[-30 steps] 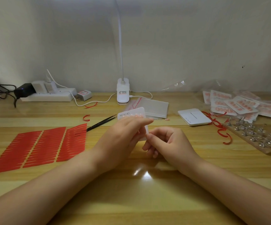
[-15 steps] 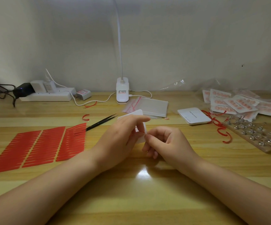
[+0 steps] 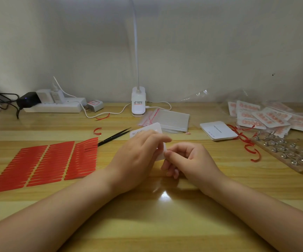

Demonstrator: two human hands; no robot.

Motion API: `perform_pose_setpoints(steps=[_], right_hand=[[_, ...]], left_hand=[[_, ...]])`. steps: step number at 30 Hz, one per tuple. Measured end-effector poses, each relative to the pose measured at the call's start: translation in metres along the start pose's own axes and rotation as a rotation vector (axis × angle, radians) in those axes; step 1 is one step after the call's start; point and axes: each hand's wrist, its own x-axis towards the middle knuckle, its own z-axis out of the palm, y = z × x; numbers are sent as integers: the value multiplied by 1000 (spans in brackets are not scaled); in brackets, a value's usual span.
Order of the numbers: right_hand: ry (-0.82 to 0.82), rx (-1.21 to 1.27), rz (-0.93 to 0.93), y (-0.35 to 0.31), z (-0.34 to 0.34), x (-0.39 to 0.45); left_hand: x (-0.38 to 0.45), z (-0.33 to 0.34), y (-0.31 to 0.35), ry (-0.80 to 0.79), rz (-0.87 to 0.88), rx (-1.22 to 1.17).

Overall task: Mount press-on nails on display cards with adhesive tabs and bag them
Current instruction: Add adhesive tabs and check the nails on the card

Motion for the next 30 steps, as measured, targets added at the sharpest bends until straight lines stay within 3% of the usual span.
perform_pose_setpoints(steps=[17,30], right_hand=[[38,147,108,-2,-2,3],[2,38,74,-1,-1,2]], left_hand=[[-5,7,-10,227,196,209],[4,-9,-2,12,85,159]])
